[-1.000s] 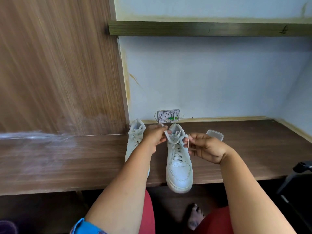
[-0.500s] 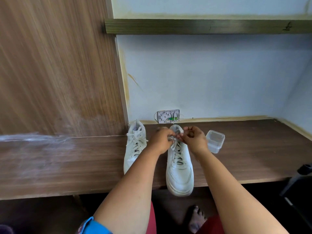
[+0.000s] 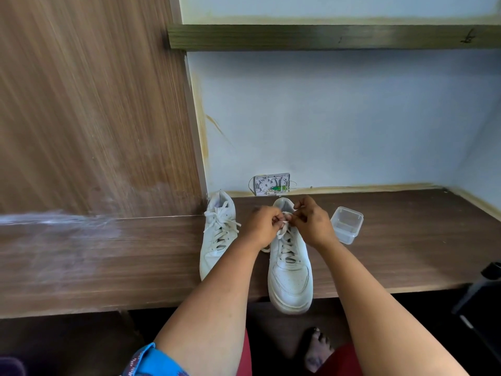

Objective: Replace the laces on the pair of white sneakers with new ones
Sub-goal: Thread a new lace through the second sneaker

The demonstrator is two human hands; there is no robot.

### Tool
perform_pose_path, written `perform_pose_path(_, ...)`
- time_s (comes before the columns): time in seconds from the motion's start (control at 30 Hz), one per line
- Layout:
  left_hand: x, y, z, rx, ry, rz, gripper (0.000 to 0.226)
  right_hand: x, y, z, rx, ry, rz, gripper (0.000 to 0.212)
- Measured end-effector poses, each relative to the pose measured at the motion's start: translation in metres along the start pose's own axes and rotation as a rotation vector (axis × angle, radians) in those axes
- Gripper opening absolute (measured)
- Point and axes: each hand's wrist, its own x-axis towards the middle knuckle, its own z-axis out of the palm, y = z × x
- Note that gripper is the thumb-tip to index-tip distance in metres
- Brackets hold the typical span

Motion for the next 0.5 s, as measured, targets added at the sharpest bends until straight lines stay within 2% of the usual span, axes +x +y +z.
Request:
perform_pose_path(0.17, -0.001, -0.002, 0.004, -0.023, 0.032, 0.016, 0.005, 0.004, 0.008, 0.006, 0.353, -0.06, 0.343, 0.01)
perform_pose_path(0.33, -0.001, -0.003, 0.007, -0.025, 0.021, -0.001, 0.003, 0.004, -0.001, 0.014, 0.268, 0.024, 0.355, 0.009)
perform_pose_path(0.5, -0.002, -0.004, 0.005, -0.052, 0.018, -0.005, 0.004, 0.001, -0.007, 0.013, 0.153, 0.025, 0.331, 0.013)
